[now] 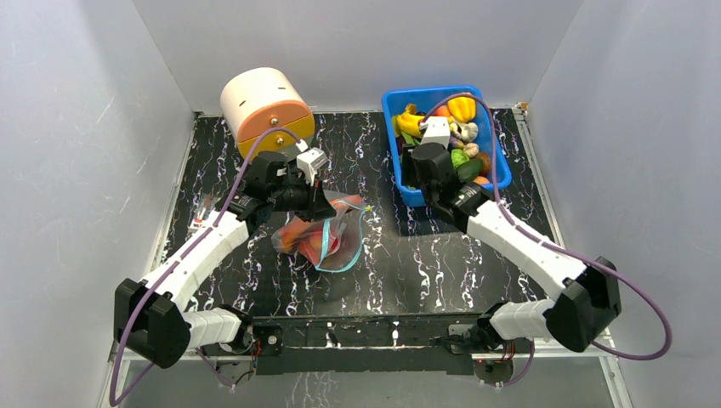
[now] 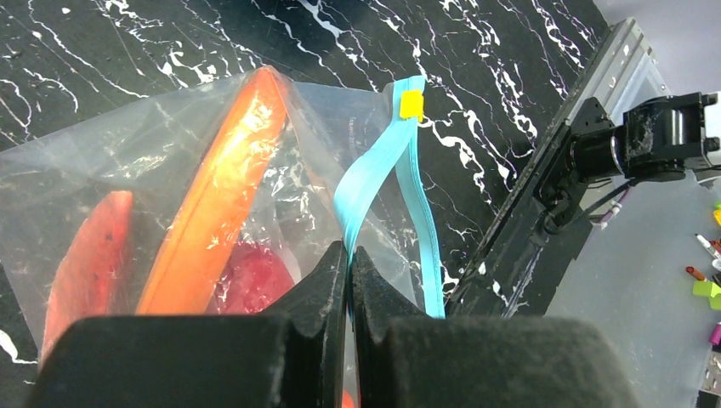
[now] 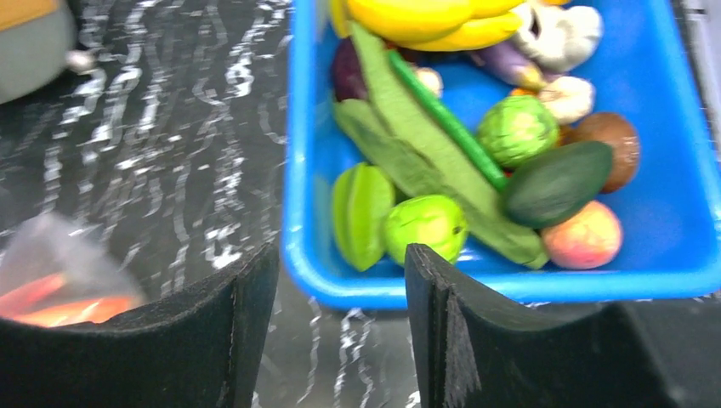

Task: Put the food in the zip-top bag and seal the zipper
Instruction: Pick up the fake vegetable from the bin.

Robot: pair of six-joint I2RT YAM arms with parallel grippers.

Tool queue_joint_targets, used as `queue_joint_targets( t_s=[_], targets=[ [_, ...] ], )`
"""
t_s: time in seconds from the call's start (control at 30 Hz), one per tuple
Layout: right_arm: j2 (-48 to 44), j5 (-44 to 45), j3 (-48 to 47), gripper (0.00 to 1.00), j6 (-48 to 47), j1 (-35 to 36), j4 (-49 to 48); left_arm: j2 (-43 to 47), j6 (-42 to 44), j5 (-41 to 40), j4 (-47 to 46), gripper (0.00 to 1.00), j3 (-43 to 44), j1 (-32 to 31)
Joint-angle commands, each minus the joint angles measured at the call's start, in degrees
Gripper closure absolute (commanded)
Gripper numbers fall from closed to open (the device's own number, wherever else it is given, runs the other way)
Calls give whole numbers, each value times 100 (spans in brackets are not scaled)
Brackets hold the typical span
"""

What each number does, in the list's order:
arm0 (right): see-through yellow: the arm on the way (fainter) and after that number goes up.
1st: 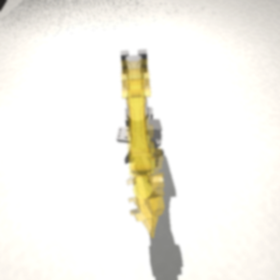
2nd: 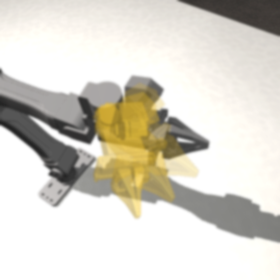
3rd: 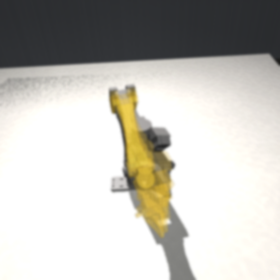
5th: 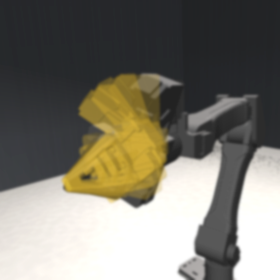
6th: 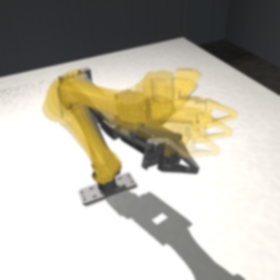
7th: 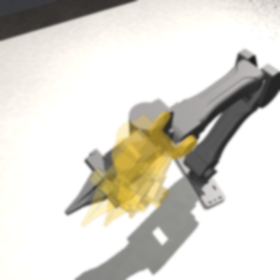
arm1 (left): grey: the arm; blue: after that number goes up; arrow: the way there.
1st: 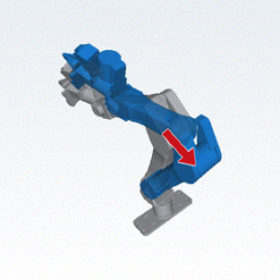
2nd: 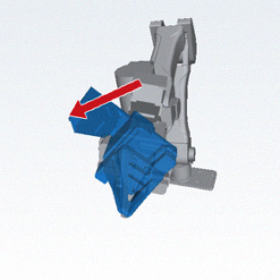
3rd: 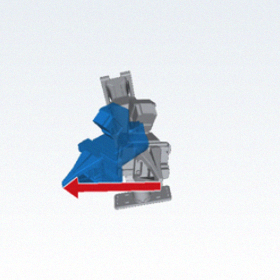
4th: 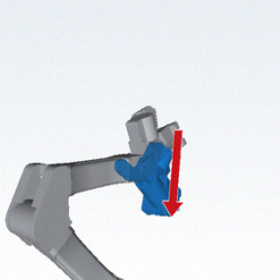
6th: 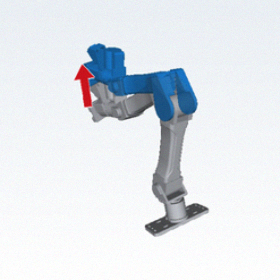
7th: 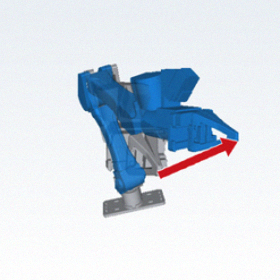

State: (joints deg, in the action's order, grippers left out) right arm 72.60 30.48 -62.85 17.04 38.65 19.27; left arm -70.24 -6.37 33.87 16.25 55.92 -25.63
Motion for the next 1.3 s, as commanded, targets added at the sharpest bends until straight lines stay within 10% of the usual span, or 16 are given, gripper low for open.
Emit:
queue_joint_targets(
  t_s=[0.0,0.27,1.27],
  targets=[
    [536,128,-288,49,-1206,-600,-653,146,144,382,-135,100,17,-12],
    [1662,-61,-706,65,-2071,-1336,-1340,201,179,414,-124,100,-33,-12],
    [4546,-1627,-2193,66,-3563,-2274,-2079,326,213,312,-98,100,-99,-10]
  ],
)
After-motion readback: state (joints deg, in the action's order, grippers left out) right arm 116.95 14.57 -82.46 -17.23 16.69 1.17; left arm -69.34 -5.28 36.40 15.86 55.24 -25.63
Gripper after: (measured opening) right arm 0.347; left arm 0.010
